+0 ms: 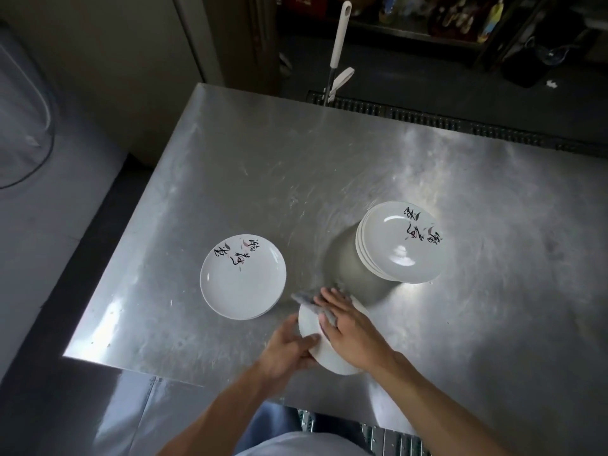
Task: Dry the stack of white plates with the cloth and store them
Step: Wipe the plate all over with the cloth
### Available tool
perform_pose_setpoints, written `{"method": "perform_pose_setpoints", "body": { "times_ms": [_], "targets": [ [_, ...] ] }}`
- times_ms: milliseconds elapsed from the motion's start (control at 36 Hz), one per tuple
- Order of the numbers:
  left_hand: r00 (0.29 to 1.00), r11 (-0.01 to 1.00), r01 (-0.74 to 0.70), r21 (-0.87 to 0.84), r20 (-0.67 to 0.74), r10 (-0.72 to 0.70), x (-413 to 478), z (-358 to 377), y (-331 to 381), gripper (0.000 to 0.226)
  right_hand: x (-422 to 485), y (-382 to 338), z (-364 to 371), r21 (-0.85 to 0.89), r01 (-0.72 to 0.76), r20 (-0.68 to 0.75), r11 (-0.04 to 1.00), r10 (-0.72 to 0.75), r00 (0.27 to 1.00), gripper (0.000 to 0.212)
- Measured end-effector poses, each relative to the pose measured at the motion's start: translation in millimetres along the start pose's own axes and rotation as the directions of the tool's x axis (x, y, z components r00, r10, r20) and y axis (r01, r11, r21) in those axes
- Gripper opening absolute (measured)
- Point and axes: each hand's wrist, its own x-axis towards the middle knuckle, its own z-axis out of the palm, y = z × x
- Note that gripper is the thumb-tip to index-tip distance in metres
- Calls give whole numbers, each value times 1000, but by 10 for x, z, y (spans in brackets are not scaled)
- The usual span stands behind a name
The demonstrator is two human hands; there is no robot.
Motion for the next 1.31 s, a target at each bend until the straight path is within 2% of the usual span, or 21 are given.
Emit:
{"method": "perform_pose_setpoints", "body": {
  "times_ms": [111, 139, 222, 250, 333, 389, 444, 500, 528, 583, 694, 861, 889, 972, 1000, 1083, 1111, 1139, 1222, 1250, 1306],
  "targets": [
    [1000, 997, 12, 71, 19, -14, -23, -97, 65, 37, -97, -20, 107, 3, 216, 103, 976, -215, 971, 46],
    [1000, 997, 24, 80, 13, -25, -32, -120, 87, 37, -107, 6, 80, 6, 212, 106, 977, -212, 972, 45],
    [997, 994, 73, 75, 24, -75, -56, -146, 137, 44, -71, 98, -7, -33, 19, 34, 999, -18, 999, 48],
    [995, 993, 84, 80, 46, -88, -66, -145, 156, 44, -70, 81, -2, -49, 22, 45, 999, -20, 999, 49],
    [989, 983, 84, 161, 106, -102, -91, -162, 170, 35, -147, -28, 60, 39, 222, 126, 974, -225, 966, 47],
    [987, 979, 83, 185, 120, -107, -95, -167, 172, 34, -177, -18, 30, 71, 243, 157, 967, -252, 955, 45],
    [987, 981, 84, 175, 123, -107, -104, -160, 183, 40, -102, 44, -42, 37, 138, 82, 990, -141, 987, 44],
    [994, 989, 67, 133, 72, -77, -89, -163, 156, 48, -5, 88, -115, 23, -89, 13, 996, 89, 996, 44],
    [998, 994, 54, 94, 35, -57, -81, -164, 122, 51, 25, 91, -148, 73, -203, -2, 976, 204, 979, 44],
    [999, 999, 33, 2, -9, -33, -60, -157, 35, 59, 27, 78, -168, 229, -274, -25, 934, 287, 958, 44],
    [999, 990, 30, -136, -18, -33, -53, -152, -17, 61, -74, -21, -143, 292, -258, 30, 921, 261, 965, 48],
    [999, 999, -16, -48, 41, 18, -69, -187, 9, 43, -117, -210, 19, 179, 57, 139, 982, -82, 987, 45],
    [999, 999, -10, -40, 39, 12, -67, -183, 25, 43, -79, -177, 17, 127, 65, 119, 990, -80, 990, 44],
    [1000, 1000, 13, -5, 29, -13, -57, -180, 81, 45, -1, -81, -40, 70, -127, 49, 989, 124, 991, 48],
    [999, 1000, 20, 15, 29, -20, -60, -168, 106, 45, -10, -91, -30, 54, -103, 42, 993, 101, 994, 49],
    [996, 997, 21, 78, 82, -27, -72, -148, 125, 41, -126, -154, 80, 31, 174, 96, 984, -176, 980, 47],
    [996, 996, 19, 86, 90, -27, -78, -145, 124, 38, -138, -133, 95, 34, 195, 105, 980, -198, 975, 46],
    [996, 996, 23, 86, 87, -31, -89, -133, 137, 39, -125, -79, 91, 26, 149, 84, 989, -150, 985, 46],
    [995, 996, 29, 85, 92, -37, -114, -82, 157, 49, -79, 26, 47, 76, -132, -21, 988, 134, 991, 49],
    [994, 995, 27, 93, 102, -37, -130, -63, 157, 50, -96, -7, 63, 75, -74, -39, 994, 77, 996, 49],
    [993, 994, 30, 102, 107, -41, -163, -44, 141, 47, -173, -84, 133, 50, 150, -1, 987, -150, 989, 47]
  ]
}}
